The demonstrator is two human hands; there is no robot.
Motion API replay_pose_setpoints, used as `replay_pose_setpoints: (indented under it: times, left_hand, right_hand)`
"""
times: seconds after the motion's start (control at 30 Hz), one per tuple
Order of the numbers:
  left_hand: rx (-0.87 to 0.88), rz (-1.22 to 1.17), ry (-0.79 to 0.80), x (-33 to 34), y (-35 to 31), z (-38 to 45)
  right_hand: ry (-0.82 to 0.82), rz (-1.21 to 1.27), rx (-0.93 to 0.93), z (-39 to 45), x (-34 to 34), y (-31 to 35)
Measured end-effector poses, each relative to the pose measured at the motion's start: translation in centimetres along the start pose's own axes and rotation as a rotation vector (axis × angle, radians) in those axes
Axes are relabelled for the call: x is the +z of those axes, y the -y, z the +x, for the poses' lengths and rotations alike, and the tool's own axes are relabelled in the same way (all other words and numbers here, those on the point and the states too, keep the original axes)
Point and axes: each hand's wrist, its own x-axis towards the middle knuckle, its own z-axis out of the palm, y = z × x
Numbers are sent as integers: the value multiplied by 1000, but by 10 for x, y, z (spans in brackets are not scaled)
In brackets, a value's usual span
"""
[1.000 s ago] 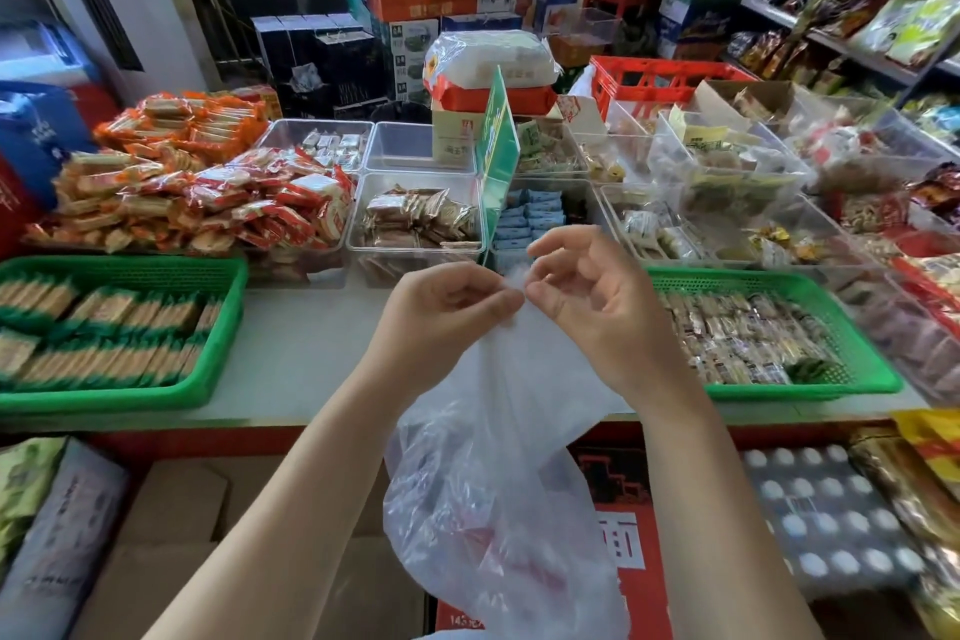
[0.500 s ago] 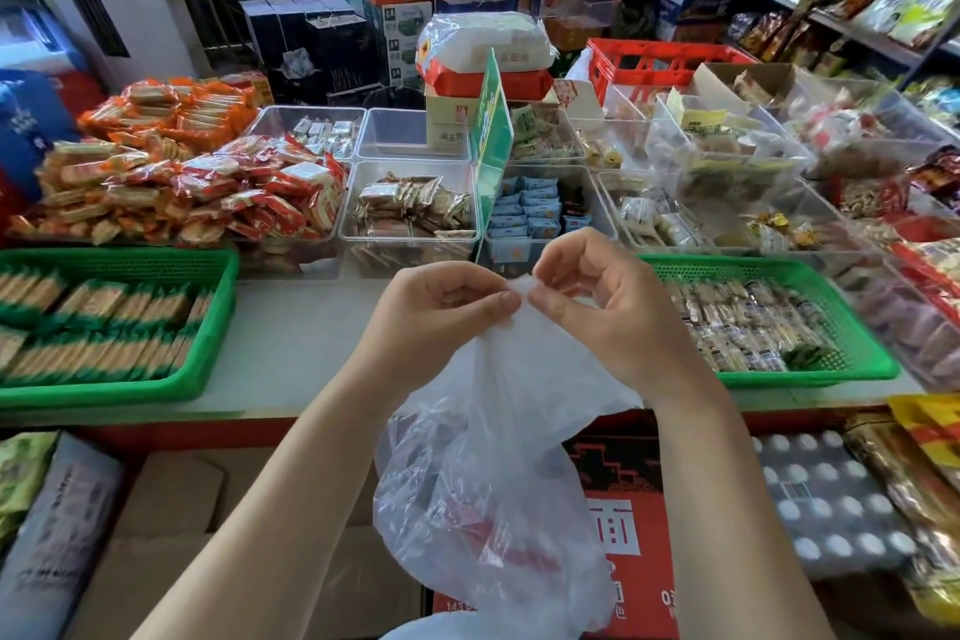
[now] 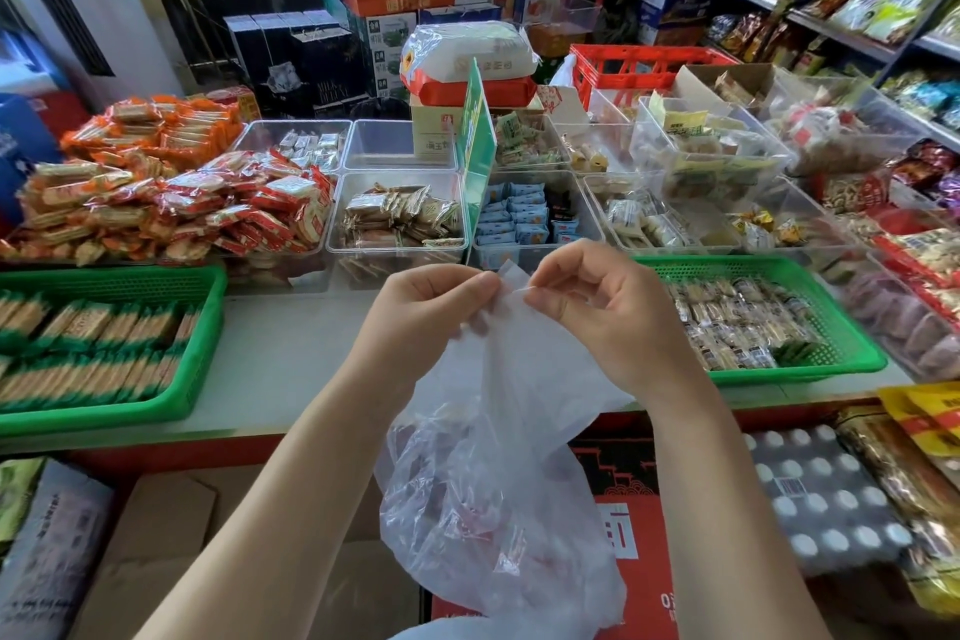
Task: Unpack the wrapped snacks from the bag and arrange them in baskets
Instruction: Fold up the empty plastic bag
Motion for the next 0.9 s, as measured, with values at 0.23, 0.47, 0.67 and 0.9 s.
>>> replay_pose_setpoints:
  times: [0.23, 0.47, 0.67, 0.9]
  left_hand:
    - [54, 48, 46, 6, -4, 0]
    - [161, 107, 151, 6, -3, 2]
    - [270, 154, -55, -15, -2, 21]
    - [180, -91, -211, -51, 0, 37]
  right_hand:
    - [-53, -53, 18, 3, 2, 4]
    - [-100, -101, 8, 7, 3, 7]
    - [161, -351, 190, 16, -21, -4]
    - [234, -536, 276, 34, -42, -11]
